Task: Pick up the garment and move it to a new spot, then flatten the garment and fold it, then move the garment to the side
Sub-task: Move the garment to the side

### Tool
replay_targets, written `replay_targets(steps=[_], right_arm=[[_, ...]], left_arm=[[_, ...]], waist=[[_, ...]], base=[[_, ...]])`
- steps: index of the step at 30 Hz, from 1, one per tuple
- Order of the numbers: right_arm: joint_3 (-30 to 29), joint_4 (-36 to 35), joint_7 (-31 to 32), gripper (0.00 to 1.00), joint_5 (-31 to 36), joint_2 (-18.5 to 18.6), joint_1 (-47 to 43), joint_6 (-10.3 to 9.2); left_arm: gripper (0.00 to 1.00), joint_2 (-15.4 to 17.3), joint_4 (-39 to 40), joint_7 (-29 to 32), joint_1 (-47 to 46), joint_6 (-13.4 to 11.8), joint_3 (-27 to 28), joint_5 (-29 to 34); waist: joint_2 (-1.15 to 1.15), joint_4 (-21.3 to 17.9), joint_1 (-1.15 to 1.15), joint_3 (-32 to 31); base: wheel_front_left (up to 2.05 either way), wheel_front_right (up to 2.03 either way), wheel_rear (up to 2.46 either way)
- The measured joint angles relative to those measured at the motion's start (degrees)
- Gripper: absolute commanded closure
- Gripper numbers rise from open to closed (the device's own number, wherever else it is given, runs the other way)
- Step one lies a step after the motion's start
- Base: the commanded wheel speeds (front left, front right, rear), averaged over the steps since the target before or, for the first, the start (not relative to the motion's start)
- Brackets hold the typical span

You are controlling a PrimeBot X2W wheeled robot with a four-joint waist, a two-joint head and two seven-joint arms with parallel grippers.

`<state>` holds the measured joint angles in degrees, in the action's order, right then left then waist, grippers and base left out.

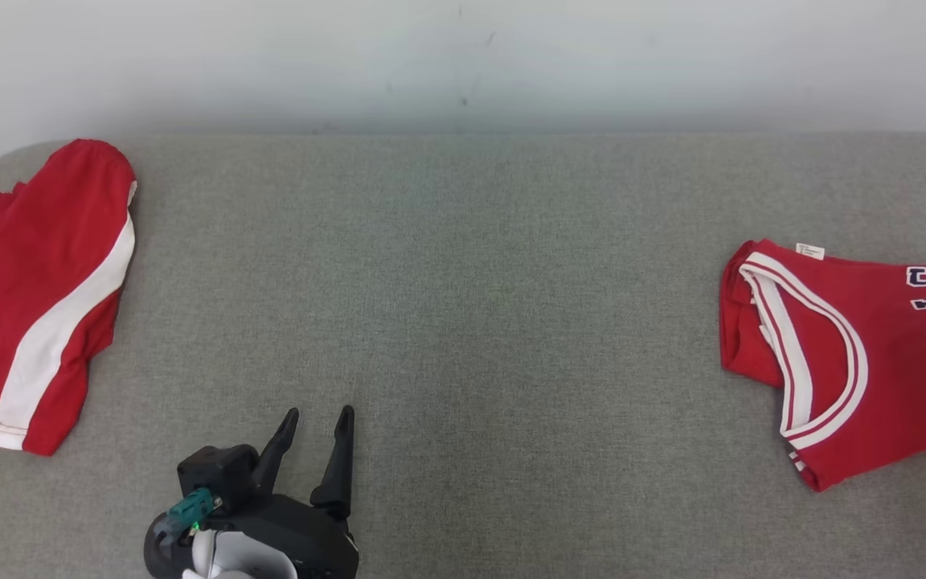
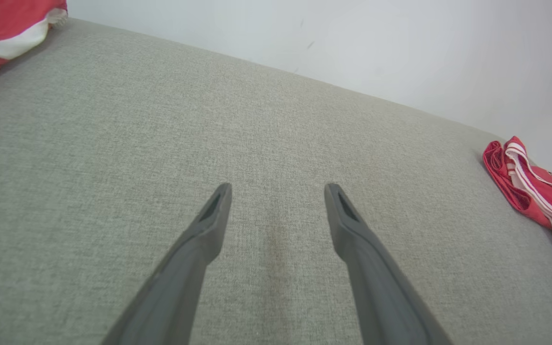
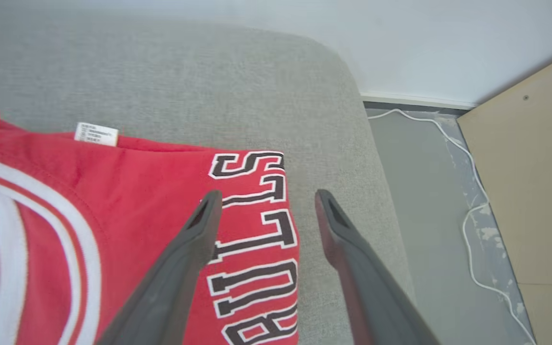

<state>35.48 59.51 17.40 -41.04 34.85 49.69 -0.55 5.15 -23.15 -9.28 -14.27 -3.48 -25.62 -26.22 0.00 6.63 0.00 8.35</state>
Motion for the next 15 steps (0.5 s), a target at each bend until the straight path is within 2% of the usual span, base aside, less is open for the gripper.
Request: replay_targets(steps=[2,5,9,10,15], right_arm=[[-0.6,-1.1,-2.5,0.00,-0.8,-0.8,0.0,1.48],[-1.2,-3.3,-6.3,0.00,-1.4,-2.2,-1.3,2.55],[-1.9,-5.0,-9.9,0.00,-2.2,-3.2,-4.4,3.23],[-2.9,-6.2,-12.7,0.00,-3.3,-3.3,-6.7,3.59],[-4.7,-9.9,-18.2,0.00,-4.9,-3.7,-11.0,3.65]], left_arm=[[0.00,0.1,-0.3,-0.2,0.2,0.0,0.4,-0.2],[0.00,0.9,-0.7,-0.5,1.3,-0.1,1.3,-0.5],[0.00,1.7,-1.1,-0.9,2.7,-0.1,2.2,-0.9],[0.00,2.1,-1.2,-0.9,3.5,-0.1,2.6,-1.0],[0.00,2.5,-1.2,-1.4,4.9,-0.6,3.5,-1.1]], waist=[[0.00,-0.2,0.00,-0.7],[0.00,-0.6,0.00,-1.8],[0.00,-1.2,0.00,-3.1],[0.00,-1.7,0.00,-4.0],[0.00,-2.8,-0.01,-5.8]], base=[[0.00,0.00,0.00],[0.00,0.00,0.00],[0.00,0.00,0.00],[0.00,0.00,0.00],[0.00,0.00,0.00]])
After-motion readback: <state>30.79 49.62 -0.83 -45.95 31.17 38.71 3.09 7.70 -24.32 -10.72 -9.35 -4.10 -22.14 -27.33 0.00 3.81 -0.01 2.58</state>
